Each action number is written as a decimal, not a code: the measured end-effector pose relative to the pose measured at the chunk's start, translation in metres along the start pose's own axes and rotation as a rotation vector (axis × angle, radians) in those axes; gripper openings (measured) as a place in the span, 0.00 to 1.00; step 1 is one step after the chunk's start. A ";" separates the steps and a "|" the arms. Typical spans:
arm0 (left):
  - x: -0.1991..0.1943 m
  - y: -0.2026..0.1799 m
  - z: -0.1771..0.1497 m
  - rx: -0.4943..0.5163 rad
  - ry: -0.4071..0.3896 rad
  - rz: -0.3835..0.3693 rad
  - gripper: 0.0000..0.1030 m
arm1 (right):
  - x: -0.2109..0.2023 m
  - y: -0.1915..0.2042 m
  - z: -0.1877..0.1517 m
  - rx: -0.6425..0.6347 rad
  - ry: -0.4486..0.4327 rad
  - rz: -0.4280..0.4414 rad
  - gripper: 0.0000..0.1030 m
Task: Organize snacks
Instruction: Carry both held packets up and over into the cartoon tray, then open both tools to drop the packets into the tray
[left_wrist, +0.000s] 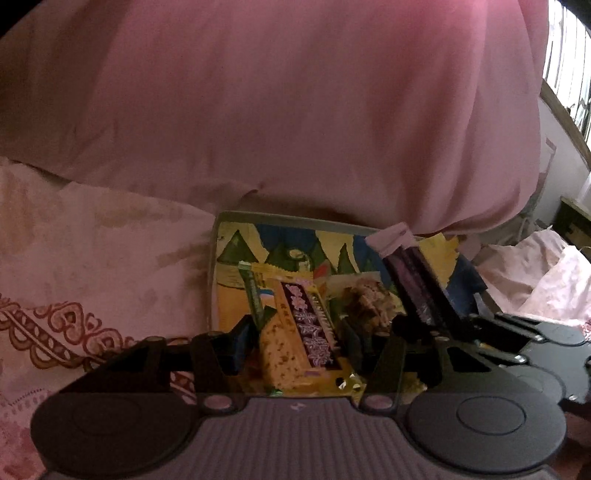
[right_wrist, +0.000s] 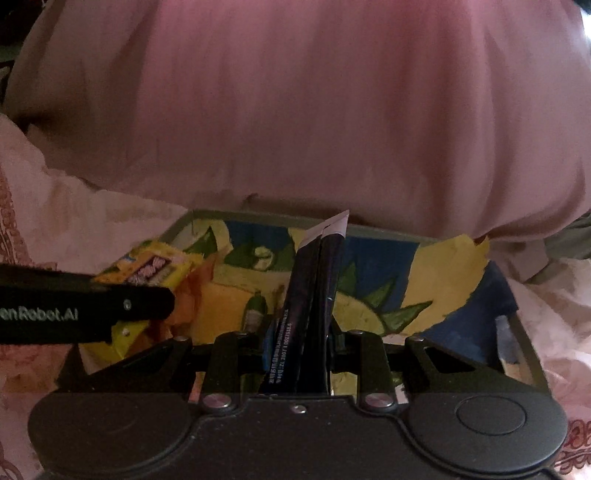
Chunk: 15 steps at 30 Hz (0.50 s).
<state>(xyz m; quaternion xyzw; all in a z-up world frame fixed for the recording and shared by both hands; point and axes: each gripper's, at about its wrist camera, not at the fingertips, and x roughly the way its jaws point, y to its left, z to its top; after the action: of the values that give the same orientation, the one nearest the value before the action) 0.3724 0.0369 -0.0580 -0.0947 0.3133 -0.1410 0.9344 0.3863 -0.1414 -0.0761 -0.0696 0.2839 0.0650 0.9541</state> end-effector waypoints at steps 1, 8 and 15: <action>-0.002 0.004 0.000 0.002 0.000 0.000 0.53 | 0.001 0.001 -0.001 0.000 0.004 0.000 0.28; -0.002 0.003 -0.002 -0.002 0.011 -0.006 0.50 | 0.000 0.007 -0.003 -0.021 0.011 0.006 0.32; -0.003 0.005 -0.001 -0.025 0.016 -0.008 0.52 | -0.013 0.006 -0.001 -0.050 -0.006 -0.007 0.55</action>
<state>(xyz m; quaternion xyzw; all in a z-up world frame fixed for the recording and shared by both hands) 0.3703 0.0423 -0.0585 -0.1064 0.3220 -0.1417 0.9300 0.3739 -0.1365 -0.0708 -0.0944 0.2790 0.0689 0.9531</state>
